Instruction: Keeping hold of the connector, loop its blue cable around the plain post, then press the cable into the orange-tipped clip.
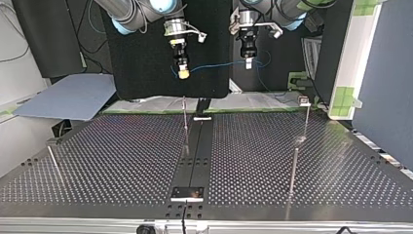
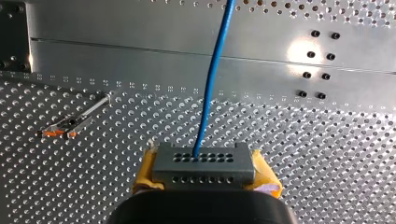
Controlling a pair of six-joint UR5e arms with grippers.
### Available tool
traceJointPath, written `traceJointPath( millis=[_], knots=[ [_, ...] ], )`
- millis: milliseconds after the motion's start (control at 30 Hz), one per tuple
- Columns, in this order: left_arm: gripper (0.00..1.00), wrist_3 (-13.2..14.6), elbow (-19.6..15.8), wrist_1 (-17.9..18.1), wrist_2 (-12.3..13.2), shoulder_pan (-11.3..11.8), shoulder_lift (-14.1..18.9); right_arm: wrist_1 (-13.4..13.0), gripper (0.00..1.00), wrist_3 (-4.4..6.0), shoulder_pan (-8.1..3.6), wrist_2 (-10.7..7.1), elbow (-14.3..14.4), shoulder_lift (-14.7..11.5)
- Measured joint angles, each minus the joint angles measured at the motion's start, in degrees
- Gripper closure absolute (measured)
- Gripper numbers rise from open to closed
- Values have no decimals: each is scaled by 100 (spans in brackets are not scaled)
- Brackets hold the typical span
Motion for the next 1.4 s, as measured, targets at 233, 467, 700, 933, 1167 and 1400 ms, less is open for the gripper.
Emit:
traceJointPath(
  millis=[233,467,700,933,1167,1400],
  knots=[
    [100,0,0,0,0,0,0,0,100,0,0,0,0,0],
    [100,0,0,0,0,0,0,0,100,0,0,0,0,0],
    [100,0,0,0,0,0,0,0,100,0,0,0,0,0],
    [100,0,0,0,0,0,0,0,100,0,0,0,0,0],
    [100,0,0,0,0,0,0,0,100,0,0,0,0,0],
    [100,0,0,0,0,0,0,0,100,0,0,0,0,0]
  ],
)
